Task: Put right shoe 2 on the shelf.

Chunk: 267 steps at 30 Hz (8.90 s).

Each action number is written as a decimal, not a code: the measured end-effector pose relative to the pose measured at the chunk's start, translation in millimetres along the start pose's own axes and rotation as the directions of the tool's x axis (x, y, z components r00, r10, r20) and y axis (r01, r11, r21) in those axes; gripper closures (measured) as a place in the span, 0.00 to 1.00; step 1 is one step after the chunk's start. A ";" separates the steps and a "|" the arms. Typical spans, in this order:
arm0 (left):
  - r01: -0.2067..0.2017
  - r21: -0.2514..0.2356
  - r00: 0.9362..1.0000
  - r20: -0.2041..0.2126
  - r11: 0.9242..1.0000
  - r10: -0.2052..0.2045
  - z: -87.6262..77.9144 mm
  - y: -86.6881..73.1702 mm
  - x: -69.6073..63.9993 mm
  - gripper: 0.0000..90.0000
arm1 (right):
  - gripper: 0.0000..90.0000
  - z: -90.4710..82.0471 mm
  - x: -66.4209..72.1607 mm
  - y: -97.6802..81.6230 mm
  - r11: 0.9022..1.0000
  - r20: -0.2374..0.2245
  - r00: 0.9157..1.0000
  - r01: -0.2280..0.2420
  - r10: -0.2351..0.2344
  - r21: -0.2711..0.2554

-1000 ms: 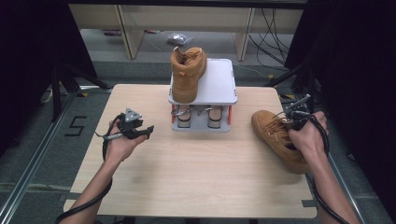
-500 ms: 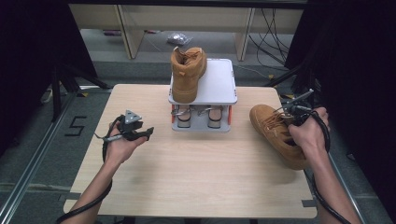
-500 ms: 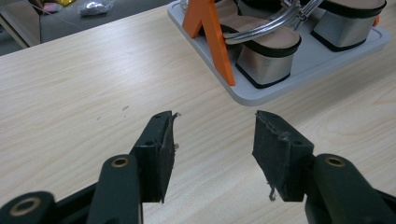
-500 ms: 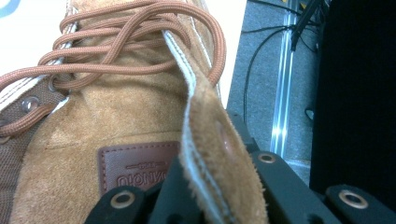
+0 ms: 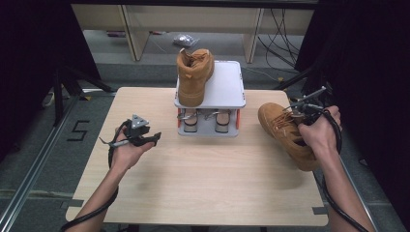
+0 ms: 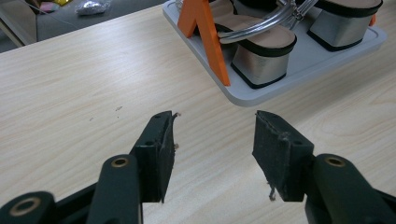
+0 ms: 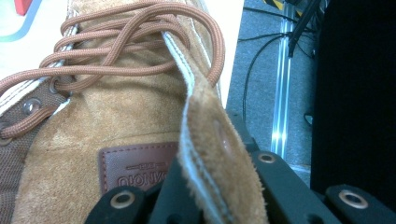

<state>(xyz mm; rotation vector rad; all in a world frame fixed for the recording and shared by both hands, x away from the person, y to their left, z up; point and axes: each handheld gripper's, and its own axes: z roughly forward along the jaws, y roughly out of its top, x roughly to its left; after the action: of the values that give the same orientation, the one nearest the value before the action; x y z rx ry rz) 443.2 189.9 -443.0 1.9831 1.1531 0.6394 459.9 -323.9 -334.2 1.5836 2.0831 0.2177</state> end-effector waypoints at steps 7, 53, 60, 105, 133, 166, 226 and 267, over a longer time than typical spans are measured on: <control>0.022 -0.024 1.000 0.005 0.999 -0.022 -1.5 -3.3 -1.0 0.53 | 0.97 -8.2 2.9 6.5 1.000 -0.001 1.000 -0.006 0.005 -0.012; 0.004 -0.011 1.000 -0.005 1.000 -0.004 -10.3 -5.8 2.8 0.53 | 0.97 -54.9 18.2 78.5 0.993 0.042 0.998 -0.052 0.056 -0.103; 0.017 -0.026 1.000 -0.005 1.000 -0.017 -8.8 -4.9 0.1 0.53 | 0.97 -61.6 20.2 90.1 0.992 0.042 0.998 -0.033 0.039 -0.120; 0.031 -0.028 0.999 -0.007 0.999 -0.031 -12.0 -11.8 5.7 0.53 | 0.97 -72.3 85.4 173.4 0.990 0.003 1.000 -0.028 0.029 -0.137; 0.002 -0.004 1.000 -0.008 1.000 -0.003 -13.4 -14.2 10.4 0.53 | 0.97 -67.3 94.4 203.1 0.991 -0.040 0.996 -0.081 0.077 -0.110; 0.020 -0.006 1.000 -0.008 1.000 -0.020 -12.0 -18.5 11.3 0.53 | 0.90 -56.7 94.0 213.2 0.975 -0.148 0.972 -0.197 0.181 -0.101; 0.044 -0.042 0.999 0.004 0.998 -0.044 -10.2 -15.1 2.4 0.53 | 0.52 -65.1 65.7 191.8 0.928 -0.178 0.965 -0.238 0.192 -0.288; 0.013 -0.034 1.000 0.027 0.999 -0.012 -4.4 -11.5 -3.1 0.53 | 0.97 -99.9 39.3 150.8 0.873 -0.297 0.943 -0.268 0.151 -0.407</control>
<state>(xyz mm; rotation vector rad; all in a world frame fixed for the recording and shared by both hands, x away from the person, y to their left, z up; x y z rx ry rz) 432.7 192.4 -449.6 1.9484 1.1303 0.6198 532.8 -223.3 -196.9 1.5498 1.8520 0.9541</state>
